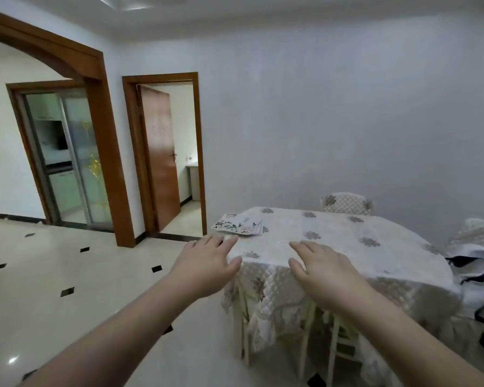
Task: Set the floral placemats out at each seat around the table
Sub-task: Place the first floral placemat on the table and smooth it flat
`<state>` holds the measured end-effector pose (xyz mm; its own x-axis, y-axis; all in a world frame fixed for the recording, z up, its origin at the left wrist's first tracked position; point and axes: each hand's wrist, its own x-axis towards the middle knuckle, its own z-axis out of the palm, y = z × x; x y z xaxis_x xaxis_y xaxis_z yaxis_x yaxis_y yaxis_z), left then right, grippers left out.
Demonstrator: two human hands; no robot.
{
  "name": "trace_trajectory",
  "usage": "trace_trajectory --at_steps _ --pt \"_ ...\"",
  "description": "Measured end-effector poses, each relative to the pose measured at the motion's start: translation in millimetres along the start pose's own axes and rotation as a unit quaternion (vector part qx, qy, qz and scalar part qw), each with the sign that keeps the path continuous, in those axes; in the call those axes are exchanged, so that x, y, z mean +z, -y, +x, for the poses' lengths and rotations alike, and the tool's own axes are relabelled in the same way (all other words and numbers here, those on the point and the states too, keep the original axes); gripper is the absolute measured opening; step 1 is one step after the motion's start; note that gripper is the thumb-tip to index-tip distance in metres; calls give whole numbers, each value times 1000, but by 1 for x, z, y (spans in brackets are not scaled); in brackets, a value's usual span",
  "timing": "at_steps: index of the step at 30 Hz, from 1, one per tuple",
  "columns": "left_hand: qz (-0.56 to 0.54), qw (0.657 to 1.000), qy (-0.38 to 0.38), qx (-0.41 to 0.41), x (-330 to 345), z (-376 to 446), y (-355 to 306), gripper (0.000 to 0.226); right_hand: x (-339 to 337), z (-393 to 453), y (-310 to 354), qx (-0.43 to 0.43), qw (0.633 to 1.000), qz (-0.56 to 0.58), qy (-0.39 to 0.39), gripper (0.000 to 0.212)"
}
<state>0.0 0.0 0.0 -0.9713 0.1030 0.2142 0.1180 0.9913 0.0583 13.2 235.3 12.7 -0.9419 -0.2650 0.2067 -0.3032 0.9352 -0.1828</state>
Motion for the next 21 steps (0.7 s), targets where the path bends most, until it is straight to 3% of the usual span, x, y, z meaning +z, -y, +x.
trace_trajectory --at_steps 9,21 --pt "10 999 -5 -30 9 52 125 60 53 118 84 -59 998 -24 29 52" --pt "12 998 17 -63 10 126 277 63 100 259 201 -114 993 -40 8 52"
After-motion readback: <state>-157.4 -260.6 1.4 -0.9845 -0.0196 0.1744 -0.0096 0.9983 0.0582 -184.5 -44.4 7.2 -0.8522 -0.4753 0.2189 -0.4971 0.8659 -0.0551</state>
